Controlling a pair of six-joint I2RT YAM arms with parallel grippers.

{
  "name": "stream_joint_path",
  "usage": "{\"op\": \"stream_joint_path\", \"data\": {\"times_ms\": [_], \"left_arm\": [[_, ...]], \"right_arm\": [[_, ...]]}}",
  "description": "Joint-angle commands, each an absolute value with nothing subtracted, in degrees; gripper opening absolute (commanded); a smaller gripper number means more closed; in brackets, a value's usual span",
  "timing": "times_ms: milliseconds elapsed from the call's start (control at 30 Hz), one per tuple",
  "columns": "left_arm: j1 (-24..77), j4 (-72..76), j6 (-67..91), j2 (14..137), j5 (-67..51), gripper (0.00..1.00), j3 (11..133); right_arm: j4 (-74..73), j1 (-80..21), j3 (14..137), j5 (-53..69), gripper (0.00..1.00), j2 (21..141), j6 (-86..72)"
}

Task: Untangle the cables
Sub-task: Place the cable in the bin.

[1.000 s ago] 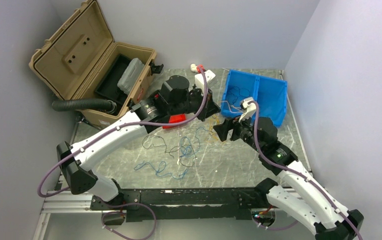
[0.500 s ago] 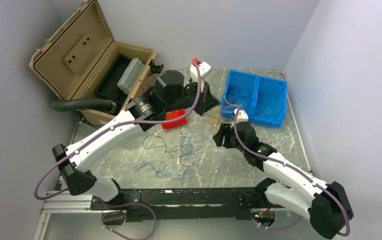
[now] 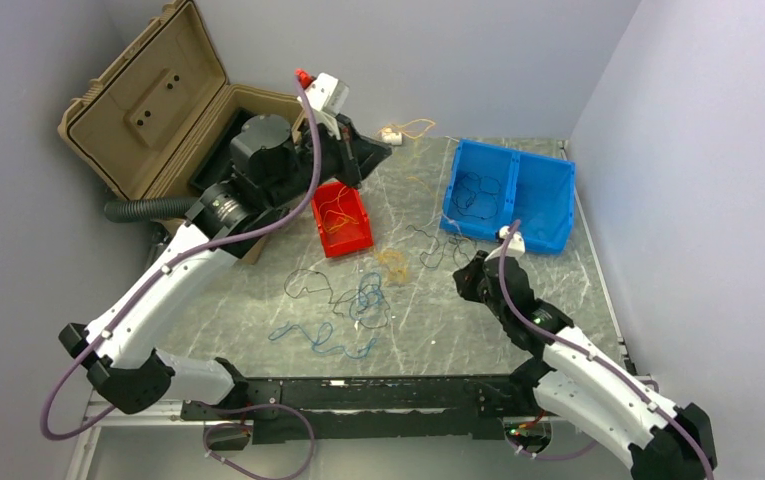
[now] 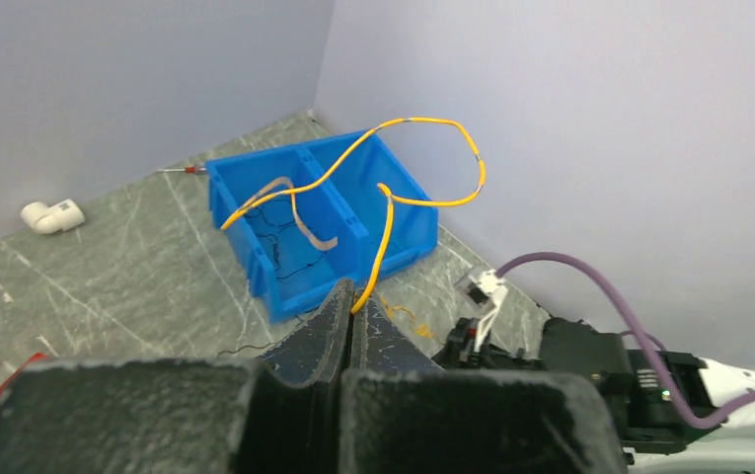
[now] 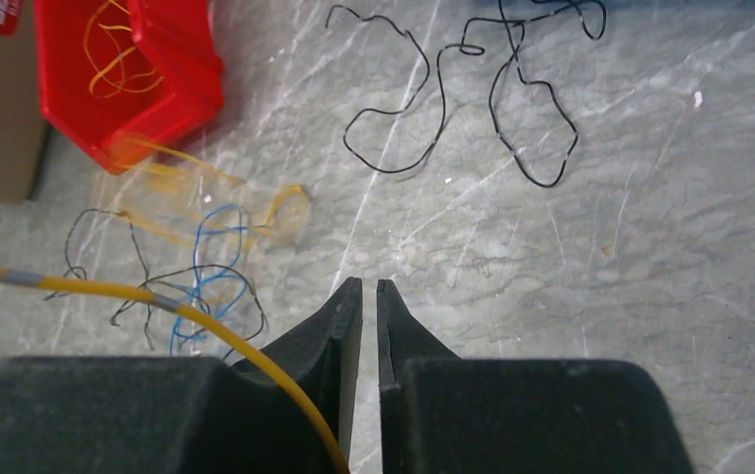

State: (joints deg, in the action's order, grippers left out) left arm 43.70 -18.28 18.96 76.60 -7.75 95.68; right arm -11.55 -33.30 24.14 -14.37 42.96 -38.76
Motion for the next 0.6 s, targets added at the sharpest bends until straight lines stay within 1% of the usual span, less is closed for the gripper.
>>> {"op": "stream_joint_path", "data": {"times_ms": [0, 100, 167, 200, 233, 333, 367, 400, 433, 533, 567], "left_arm": [[42.2, -16.1, 20.6, 74.9, -8.2, 0.0, 94.1], [42.1, -17.6, 19.9, 74.7, -6.1, 0.0, 94.3], [42.0, -18.1, 19.5, 74.4, -5.1, 0.0, 93.9], [42.0, -18.1, 19.4, 74.2, -4.9, 0.0, 93.7], [42.0, -18.0, 19.4, 74.0, -5.0, 0.0, 93.5], [42.0, -17.5, 19.7, 74.1, -6.6, 0.0, 93.0], [41.9, -17.3, 19.9, 74.3, -7.4, 0.0, 92.9], [41.9, -17.2, 20.0, 74.5, -8.6, 0.0, 92.8], [42.0, -17.2, 20.0, 75.0, -9.4, 0.0, 92.7], [42.0, -17.6, 20.1, 76.3, -10.5, 0.0, 92.4], [41.9, -17.9, 20.2, 76.4, -10.6, 0.0, 92.1]], "right_arm": [[-14.3, -33.3, 25.5, -16.0, 0.11, 38.9, -36.9], [-17.2, -33.2, 27.1, -19.5, 0.06, 36.5, -36.8], [-19.1, -33.2, 28.8, -21.5, 0.06, 35.4, -36.0], [-20.5, -33.2, 29.8, -23.2, 0.08, 35.1, -36.3], [-21.9, -33.1, 30.8, -24.1, 0.13, 34.8, -35.9], [-21.8, -33.2, 33.5, -23.7, 0.17, 34.5, -32.1], [-20.9, -33.2, 34.1, -21.9, 0.2, 34.3, -30.1], [-19.8, -33.2, 34.7, -20.2, 0.26, 34.2, -27.9], [-19.0, -33.2, 35.2, -18.1, 0.3, 34.1, -26.2], [-16.9, -33.2, 37.1, -13.0, 0.33, 33.6, -22.8], [-16.4, -33.2, 37.6, -12.0, 0.38, 33.5, -22.2]]}}
